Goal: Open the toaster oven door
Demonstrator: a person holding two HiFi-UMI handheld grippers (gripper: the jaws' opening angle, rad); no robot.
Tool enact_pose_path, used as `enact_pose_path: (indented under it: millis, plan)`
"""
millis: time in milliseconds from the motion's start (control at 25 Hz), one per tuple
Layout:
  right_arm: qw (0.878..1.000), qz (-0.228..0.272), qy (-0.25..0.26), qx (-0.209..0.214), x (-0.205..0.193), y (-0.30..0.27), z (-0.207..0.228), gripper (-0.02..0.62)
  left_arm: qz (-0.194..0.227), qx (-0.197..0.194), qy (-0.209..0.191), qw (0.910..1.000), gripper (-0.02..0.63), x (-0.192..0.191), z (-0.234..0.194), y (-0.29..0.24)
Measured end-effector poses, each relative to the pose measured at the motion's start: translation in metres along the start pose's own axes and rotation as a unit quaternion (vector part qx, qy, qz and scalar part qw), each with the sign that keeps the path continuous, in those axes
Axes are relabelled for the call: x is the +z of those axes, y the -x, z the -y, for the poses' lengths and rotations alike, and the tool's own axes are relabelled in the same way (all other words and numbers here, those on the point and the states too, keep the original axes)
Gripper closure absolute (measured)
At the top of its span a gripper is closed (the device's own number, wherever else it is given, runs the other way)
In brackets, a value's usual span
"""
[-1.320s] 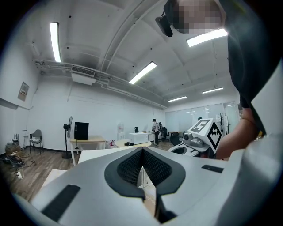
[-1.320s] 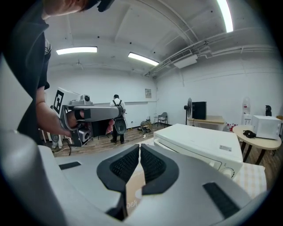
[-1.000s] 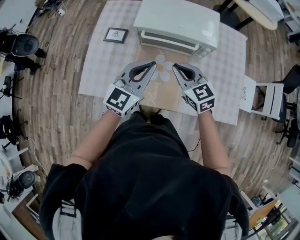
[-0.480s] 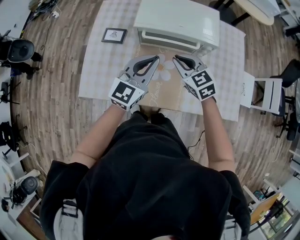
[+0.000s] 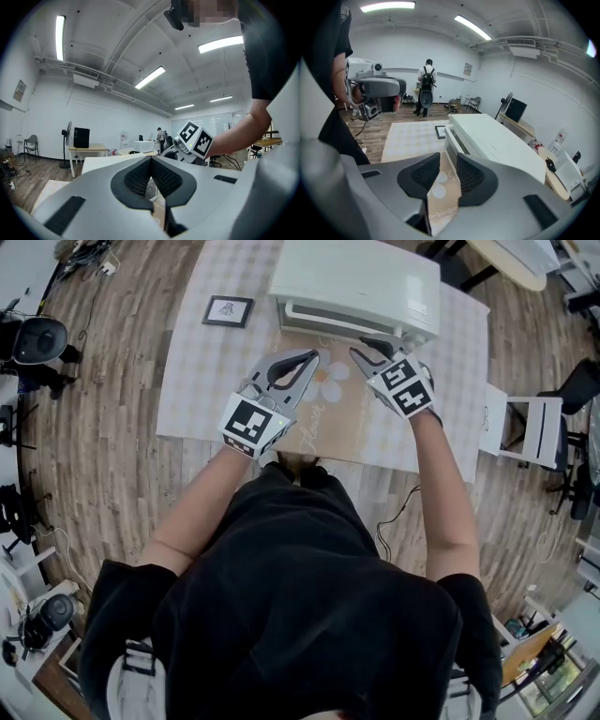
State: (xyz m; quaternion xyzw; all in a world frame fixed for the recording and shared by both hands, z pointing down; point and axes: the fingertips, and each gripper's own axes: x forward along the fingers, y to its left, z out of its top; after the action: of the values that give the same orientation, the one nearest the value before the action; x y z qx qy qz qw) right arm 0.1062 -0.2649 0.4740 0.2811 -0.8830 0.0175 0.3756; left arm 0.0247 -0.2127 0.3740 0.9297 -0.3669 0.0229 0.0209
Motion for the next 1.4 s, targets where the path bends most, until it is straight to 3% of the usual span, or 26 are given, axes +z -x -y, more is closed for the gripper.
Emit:
enact_pose_path:
  millis: [240, 600, 1000, 1400]
  plan:
    - [0.996, -0.059, 0.063, -0.012, -0.014, -0.020, 0.014, 0.451, 0.001, 0.003, -0.001, 1.0000, 0.594, -0.001, -0.004, 0.000]
    - [0.973, -0.150, 0.174, -0.037, -0.038, -0.048, 0.042, 0.443, 0.004, 0.004, -0.012, 0.9999, 0.594, -0.002, -0.010, -0.003]
    - [0.950, -0.219, 0.223, -0.008, -0.060, -0.068, 0.050, 0.447, -0.004, 0.009, -0.007, 0.9999, 0.594, -0.010, -0.015, 0.001]
    - [0.942, -0.237, 0.238, -0.009, -0.063, -0.073, 0.050, 0.491, -0.004, 0.010, 0.004, 0.9999, 0.594, -0.011, -0.016, 0.005]
